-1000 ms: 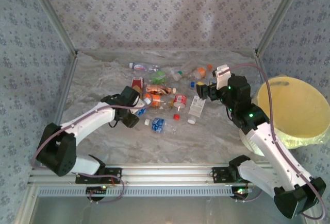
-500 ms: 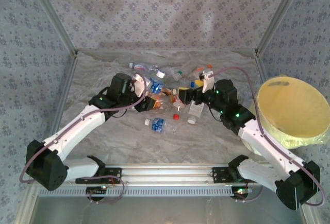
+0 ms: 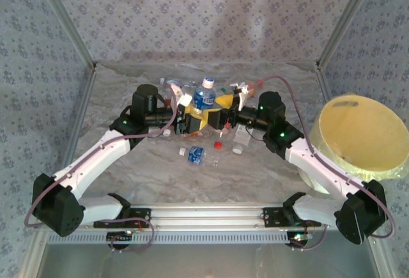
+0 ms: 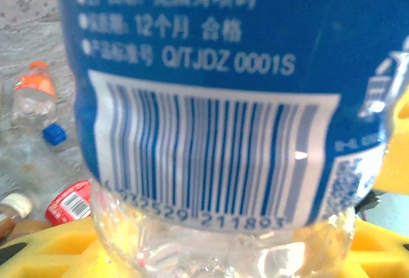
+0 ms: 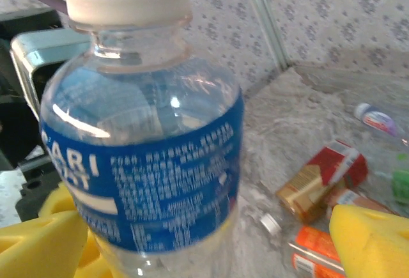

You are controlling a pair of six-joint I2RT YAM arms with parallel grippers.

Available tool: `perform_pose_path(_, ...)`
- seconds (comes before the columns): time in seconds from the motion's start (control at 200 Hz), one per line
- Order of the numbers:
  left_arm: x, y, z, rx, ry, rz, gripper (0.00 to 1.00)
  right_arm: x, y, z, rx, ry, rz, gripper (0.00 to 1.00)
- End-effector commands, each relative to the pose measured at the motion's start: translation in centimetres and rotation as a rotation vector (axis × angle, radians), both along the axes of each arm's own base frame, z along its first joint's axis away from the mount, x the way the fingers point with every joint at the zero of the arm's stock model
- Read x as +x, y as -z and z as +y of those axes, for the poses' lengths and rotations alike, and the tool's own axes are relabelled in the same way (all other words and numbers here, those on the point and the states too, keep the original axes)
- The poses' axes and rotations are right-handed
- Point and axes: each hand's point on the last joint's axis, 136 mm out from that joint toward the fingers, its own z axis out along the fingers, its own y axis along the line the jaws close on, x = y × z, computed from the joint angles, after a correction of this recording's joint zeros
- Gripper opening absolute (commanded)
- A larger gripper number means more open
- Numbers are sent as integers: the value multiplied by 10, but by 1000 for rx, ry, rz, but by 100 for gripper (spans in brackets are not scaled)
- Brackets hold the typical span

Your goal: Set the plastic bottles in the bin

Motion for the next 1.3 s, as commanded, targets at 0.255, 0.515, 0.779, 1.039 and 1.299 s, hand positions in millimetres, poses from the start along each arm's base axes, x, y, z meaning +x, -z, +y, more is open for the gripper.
perform_pose_path(0.255, -19, -16, -23, -73, 167, -7, 51, 0, -53, 22, 141, -104, -53, 83)
perform_pose_path(0.515, -11, -16, -23, -76, 121, -17, 53, 7, -35, 11, 81, -33, -8, 58)
perform_pose_path(0.779, 2, -8, -19, -44, 35, -2, 80, 11, -27, -1, 5, 27, -1, 51)
perform_pose_path(1.039, 13, -10, 4, -33, -106, -52, 98, 37, -13, -63, -137, 320, 50, 48)
perform_pose_path(1.299, 78, -4, 83, -12, -720, -134, 98, 26, -34, -135, -312, 575, -7, 45)
